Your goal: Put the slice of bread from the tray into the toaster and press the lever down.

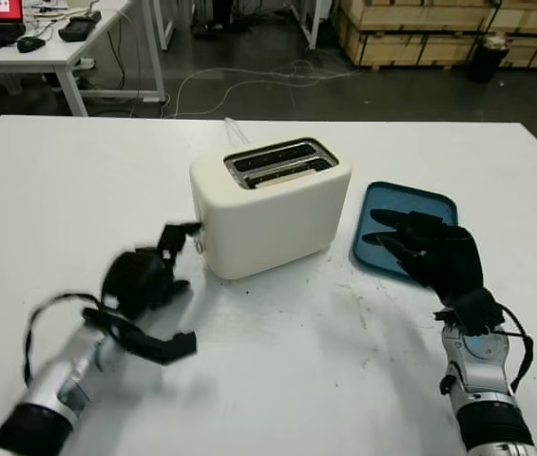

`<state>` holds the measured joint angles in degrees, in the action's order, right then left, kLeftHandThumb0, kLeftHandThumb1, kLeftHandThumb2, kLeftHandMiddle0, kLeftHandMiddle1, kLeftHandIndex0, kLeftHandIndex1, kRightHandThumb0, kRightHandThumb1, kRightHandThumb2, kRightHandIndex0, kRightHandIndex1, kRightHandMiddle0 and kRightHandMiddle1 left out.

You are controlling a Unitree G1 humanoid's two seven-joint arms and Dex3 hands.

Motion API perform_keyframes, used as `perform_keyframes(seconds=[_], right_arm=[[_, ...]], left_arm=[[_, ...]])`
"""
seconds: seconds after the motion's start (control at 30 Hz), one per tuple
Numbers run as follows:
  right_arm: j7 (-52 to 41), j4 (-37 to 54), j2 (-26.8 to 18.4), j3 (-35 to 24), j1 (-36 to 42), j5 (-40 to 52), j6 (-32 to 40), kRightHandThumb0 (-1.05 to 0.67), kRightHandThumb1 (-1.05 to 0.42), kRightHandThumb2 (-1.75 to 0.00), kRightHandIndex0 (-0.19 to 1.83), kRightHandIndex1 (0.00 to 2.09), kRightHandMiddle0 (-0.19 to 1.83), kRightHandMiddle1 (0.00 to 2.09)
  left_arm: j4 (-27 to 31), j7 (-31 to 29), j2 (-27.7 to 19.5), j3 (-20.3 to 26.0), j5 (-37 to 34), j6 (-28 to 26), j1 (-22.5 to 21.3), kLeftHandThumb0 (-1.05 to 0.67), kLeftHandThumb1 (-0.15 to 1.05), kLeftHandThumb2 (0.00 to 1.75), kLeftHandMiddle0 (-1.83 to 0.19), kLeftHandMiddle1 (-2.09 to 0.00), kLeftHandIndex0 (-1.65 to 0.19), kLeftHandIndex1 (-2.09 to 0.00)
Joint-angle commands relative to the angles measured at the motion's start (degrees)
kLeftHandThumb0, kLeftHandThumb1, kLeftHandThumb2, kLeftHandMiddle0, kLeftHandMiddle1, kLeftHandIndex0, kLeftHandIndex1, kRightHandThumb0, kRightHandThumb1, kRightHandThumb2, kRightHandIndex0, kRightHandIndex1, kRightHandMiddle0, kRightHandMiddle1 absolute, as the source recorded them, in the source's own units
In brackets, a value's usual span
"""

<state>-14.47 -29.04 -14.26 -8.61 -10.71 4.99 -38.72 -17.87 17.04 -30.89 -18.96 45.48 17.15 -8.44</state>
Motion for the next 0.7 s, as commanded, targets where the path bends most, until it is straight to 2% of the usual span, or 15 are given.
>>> perform_keyframes(seconds=[0.0, 0.2, 0.37, 0.47, 0.67], right_arm=[[0.26, 0.65, -0.15, 0.02, -0.53, -0.03, 0.32, -0.49, -0.92, -0.07, 1.10, 0.29, 1.04, 0.00], [0.09, -0.16, 0.29, -0.10, -0.61, 0.49, -0.45, -0.50, -0.92, -0.06, 1.11, 0.29, 1.04, 0.00], [0.75, 0.01, 0.45, -0.04, -0.49, -0.06, -0.20, -0.50, -0.92, -0.06, 1.11, 0.28, 1.04, 0.00], [0.74, 0.14, 0.58, 0.05, -0.38, 0.04, 0.01, -0.49, -0.92, -0.05, 1.11, 0.28, 1.04, 0.00], [0.82, 0.14, 0.60, 0.06, -0.27, -0.03, -0.15, -0.49, -0.92, -0.05, 1.11, 0.27, 1.03, 0.00]], left_arm=[[-0.75, -6.89, 0.23, -5.03, 2.42, 0.75, 0.47, -0.23, 0.92, 0.15, -0.73, -1.75, -0.61, -1.04], [0.82, -7.43, -3.36, -5.18, 2.49, 1.39, -2.73, -0.21, 0.92, 0.18, -0.77, -1.75, -0.58, -1.20], [1.77, -5.11, -7.00, -4.48, 3.65, 3.62, -6.28, -0.21, 0.90, 0.13, -0.84, -1.75, -0.60, -1.28], [2.12, -4.96, -8.23, -3.83, 3.71, 4.61, -8.25, -0.22, 0.89, 0.10, -0.87, -1.75, -0.54, -1.38], [2.86, -5.88, -8.39, -2.56, 1.88, 5.65, -9.46, -0.22, 0.89, 0.08, -0.87, -1.75, -0.56, -1.33]])
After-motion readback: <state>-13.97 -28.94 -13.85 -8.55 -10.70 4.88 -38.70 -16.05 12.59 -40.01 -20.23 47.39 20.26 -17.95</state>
